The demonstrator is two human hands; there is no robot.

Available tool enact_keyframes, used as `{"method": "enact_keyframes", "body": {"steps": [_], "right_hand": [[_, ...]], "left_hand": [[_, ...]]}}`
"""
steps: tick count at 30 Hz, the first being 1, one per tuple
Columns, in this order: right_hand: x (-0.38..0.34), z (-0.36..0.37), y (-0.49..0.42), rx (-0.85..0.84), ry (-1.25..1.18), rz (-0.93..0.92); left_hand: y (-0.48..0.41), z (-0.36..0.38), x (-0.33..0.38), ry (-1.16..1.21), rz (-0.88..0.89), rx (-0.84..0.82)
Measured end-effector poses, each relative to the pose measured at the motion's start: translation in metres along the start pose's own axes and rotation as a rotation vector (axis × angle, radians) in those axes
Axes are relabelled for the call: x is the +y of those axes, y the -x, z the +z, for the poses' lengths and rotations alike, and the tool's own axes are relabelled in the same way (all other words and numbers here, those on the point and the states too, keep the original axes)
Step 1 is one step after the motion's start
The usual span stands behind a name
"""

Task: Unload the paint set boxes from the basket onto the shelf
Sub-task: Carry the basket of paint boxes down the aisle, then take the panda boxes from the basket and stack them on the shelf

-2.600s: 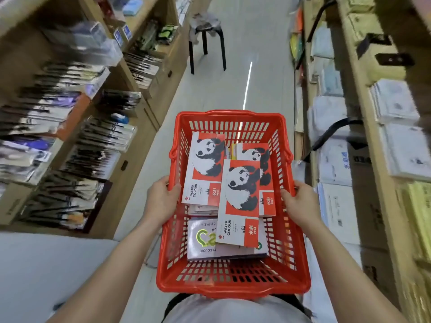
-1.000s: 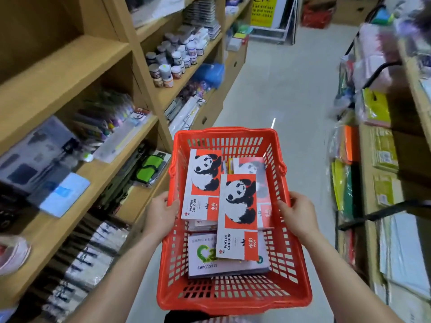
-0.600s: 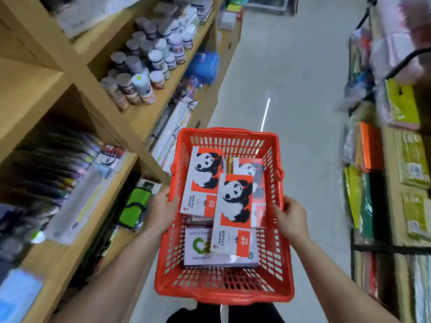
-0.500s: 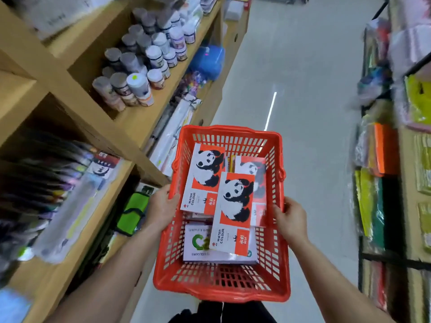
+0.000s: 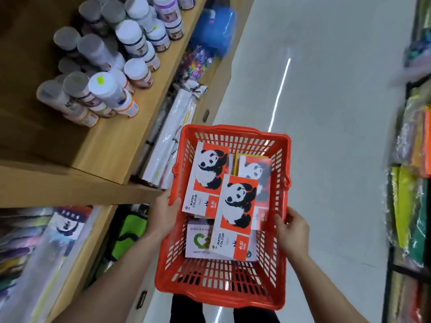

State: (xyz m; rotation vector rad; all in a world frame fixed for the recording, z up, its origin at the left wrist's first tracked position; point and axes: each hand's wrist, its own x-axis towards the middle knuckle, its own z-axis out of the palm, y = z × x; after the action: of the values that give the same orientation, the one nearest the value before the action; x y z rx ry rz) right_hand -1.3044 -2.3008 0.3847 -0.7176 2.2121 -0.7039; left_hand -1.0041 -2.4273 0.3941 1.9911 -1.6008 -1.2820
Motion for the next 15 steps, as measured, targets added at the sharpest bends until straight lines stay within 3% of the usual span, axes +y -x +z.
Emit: {"method": "enact_keyframes", "body": {"steps": [6, 8, 10, 11, 13, 15], "right_hand": [[-0.017, 0.003, 0.000, -0.006, 0.044, 0.109], [-0.027, 0.000, 0.011, 0.136, 0.113, 0.104], [-0.035, 0.005, 0.029, 0.350, 0.134, -0.008], [-0.038, 0.011, 0.037, 0.369, 0.136, -0.059], [-0.039, 0.034, 0.049, 0.201, 0.080, -0.010], [-0.037, 0.060, 0.052, -0.019, 0.022, 0.161]], "left_hand": [[-0.013, -0.003, -0.013, -0.011, 0.000, -0.059], [-0.009, -0.005, -0.014, -0.033, -0.014, -0.047], [-0.001, -0.010, -0.015, -0.047, -0.005, -0.038], [0.004, -0.012, -0.016, -0.043, 0.005, -0.041], [0.012, -0.014, -0.019, -0.068, 0.022, -0.065], [0.017, -0.013, -0.023, -0.134, 0.056, -0.064]]}}
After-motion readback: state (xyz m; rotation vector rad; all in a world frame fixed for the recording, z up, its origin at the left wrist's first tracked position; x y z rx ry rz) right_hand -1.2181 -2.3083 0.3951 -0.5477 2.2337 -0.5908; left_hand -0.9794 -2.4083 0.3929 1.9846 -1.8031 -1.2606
